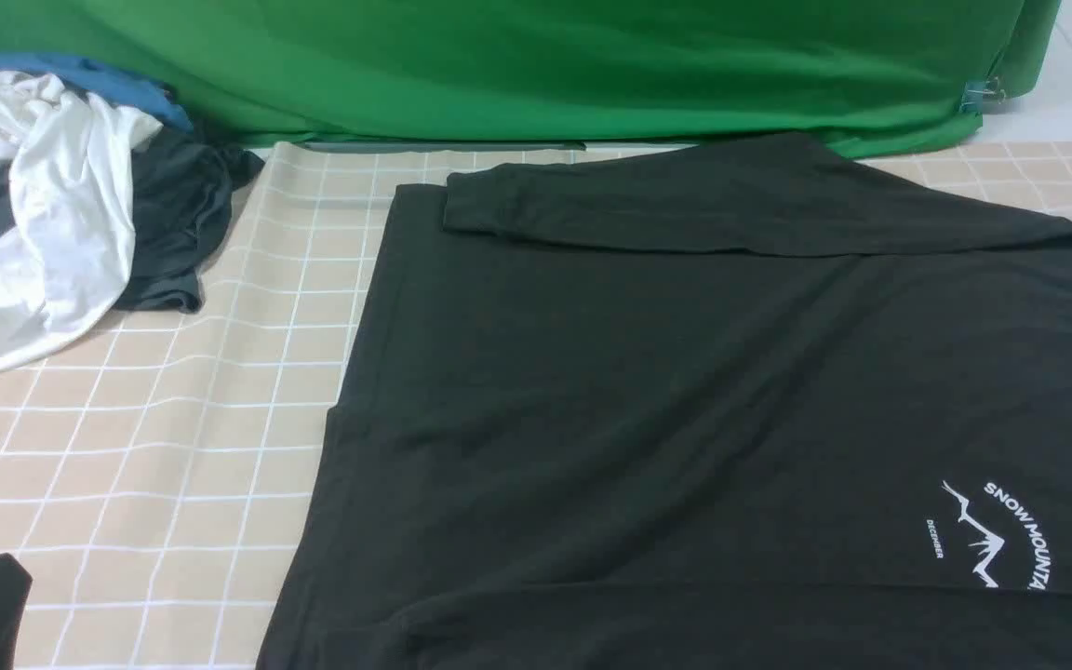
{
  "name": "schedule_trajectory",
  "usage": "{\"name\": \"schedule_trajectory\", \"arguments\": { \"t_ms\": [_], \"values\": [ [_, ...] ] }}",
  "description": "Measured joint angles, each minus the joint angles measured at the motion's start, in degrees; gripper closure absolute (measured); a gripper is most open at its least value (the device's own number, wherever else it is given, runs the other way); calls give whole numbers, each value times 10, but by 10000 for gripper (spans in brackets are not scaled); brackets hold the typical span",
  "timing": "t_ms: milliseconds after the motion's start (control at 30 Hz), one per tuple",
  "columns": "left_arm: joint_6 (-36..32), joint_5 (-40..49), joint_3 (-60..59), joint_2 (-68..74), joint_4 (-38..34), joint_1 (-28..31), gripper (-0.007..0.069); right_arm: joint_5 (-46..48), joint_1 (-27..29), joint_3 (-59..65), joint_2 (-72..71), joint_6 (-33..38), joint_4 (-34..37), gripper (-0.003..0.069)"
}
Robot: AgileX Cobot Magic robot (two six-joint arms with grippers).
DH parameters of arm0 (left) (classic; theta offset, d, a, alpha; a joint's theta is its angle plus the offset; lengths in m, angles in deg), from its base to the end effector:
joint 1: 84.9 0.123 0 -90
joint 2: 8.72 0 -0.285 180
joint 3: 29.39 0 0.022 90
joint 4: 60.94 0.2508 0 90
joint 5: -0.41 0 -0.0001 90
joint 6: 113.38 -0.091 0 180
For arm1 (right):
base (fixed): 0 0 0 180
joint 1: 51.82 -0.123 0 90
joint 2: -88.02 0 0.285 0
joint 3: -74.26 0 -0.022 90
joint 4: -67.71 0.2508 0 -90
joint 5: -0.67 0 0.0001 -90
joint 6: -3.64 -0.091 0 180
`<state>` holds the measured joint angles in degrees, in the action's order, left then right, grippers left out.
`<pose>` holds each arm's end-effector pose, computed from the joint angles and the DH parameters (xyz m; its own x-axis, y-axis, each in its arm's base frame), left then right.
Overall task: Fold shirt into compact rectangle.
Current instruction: 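Grasp the left edge of the dark T-shirt lying flat on the table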
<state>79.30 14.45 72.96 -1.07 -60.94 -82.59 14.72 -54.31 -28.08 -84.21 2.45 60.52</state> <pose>0.0554 0.0022 0.1885 -0.1494 -0.2257 -0.9627 -0.0749 0.9734 -0.2166 0.0557 -0.0004 0.1885 -0.1605 -0.1079 -0.9811 -0.0298 0.9941 -0.1044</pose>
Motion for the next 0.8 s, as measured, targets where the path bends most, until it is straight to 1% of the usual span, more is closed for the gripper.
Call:
{"name": "schedule_trajectory", "arguments": {
  "t_ms": [300,367,500,600,633,667,733,800],
  "values": [
    [0,0,0,0,0,0,611,0,0,0,0,0,0,421],
    [0,0,0,0,17,0,611,0,0,0,0,0,0,421],
    [-5,-6,0,0,93,0,611,0,0,0,0,0,0,421],
    [-4,-36,0,0,91,0,611,0,0,0,0,0,0,421],
    [13,-80,0,0,48,0,611,0,0,0,0,0,0,421],
    [23,-105,0,0,16,0,611,0,0,0,0,0,0,421],
    [63,-167,0,0,-71,0,611,0,0,0,0,0,0,421],
    [82,-215,0,0,-127,0,611,0,0,0,0,0,0,421]
  ]
}}
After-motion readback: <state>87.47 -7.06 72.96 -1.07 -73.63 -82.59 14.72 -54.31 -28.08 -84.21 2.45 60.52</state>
